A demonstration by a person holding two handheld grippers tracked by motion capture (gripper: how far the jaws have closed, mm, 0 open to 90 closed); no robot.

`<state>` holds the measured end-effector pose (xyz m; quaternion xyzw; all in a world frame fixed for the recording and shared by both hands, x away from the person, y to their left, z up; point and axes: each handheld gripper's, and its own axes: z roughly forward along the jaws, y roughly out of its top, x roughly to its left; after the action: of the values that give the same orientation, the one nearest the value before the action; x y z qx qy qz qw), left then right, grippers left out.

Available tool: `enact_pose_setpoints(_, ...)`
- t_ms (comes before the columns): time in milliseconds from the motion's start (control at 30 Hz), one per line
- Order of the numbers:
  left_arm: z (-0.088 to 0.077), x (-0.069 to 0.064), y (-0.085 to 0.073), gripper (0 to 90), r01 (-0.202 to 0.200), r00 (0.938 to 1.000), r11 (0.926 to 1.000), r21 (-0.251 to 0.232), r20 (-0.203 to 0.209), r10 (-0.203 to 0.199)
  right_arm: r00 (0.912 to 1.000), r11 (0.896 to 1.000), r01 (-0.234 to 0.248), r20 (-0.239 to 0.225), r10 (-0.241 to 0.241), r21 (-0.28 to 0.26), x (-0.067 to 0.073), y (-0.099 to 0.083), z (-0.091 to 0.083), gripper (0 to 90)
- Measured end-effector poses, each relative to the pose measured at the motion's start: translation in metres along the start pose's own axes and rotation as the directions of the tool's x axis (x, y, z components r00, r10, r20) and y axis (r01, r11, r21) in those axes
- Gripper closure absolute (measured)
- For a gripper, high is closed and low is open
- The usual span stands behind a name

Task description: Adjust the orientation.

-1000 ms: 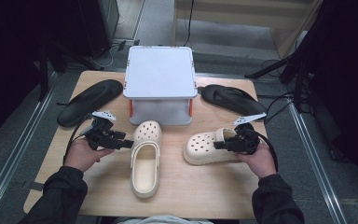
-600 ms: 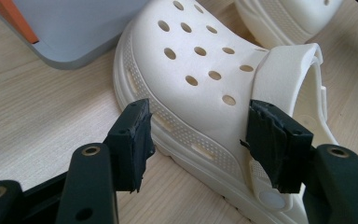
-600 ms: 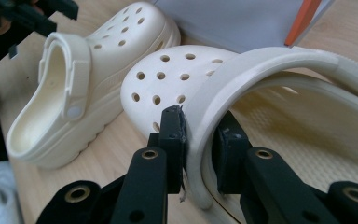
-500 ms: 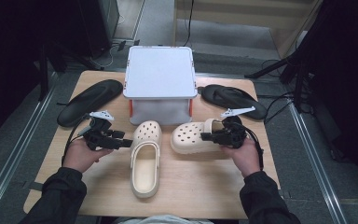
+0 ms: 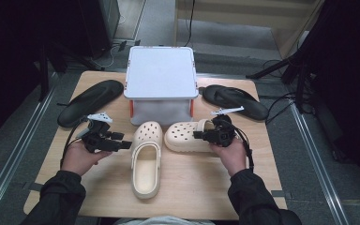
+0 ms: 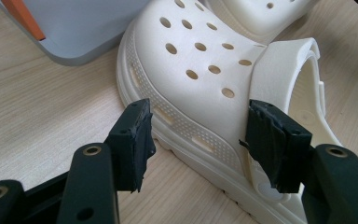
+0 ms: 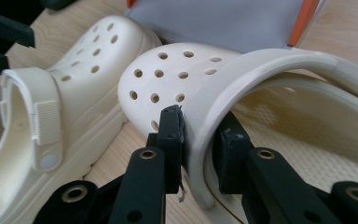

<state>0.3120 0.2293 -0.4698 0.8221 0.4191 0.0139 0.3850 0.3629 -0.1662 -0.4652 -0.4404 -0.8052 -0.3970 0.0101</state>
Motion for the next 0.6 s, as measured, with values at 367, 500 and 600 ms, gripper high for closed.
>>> enact_pose_setpoints(367, 0.000, -0.001, -0.001, 41.0, -0.011, 0.9999, 0.9999, -0.007, -0.003, 0.011, 0.9974, 0.997, 0.067, 0.025, -0.067, -0.021, -0.003, -0.001, -0.006, 62.2)
enact_pose_setpoints(500, 0.000, -0.001, -0.001, 41.0, -0.009, 1.0000, 1.0000, -0.003, -0.004, 0.009, 0.9978, 0.997, 0.063, 0.025, -0.062, -0.036, -0.006, -0.001, -0.019, 61.9)
enact_pose_setpoints(600, 0.000, -0.001, -0.001, 41.0, -0.007, 1.0000, 1.0000, -0.003, -0.006, 0.006, 0.9971, 0.996, 0.070, 0.033, -0.068, -0.047, -0.008, -0.002, -0.031, 62.3)
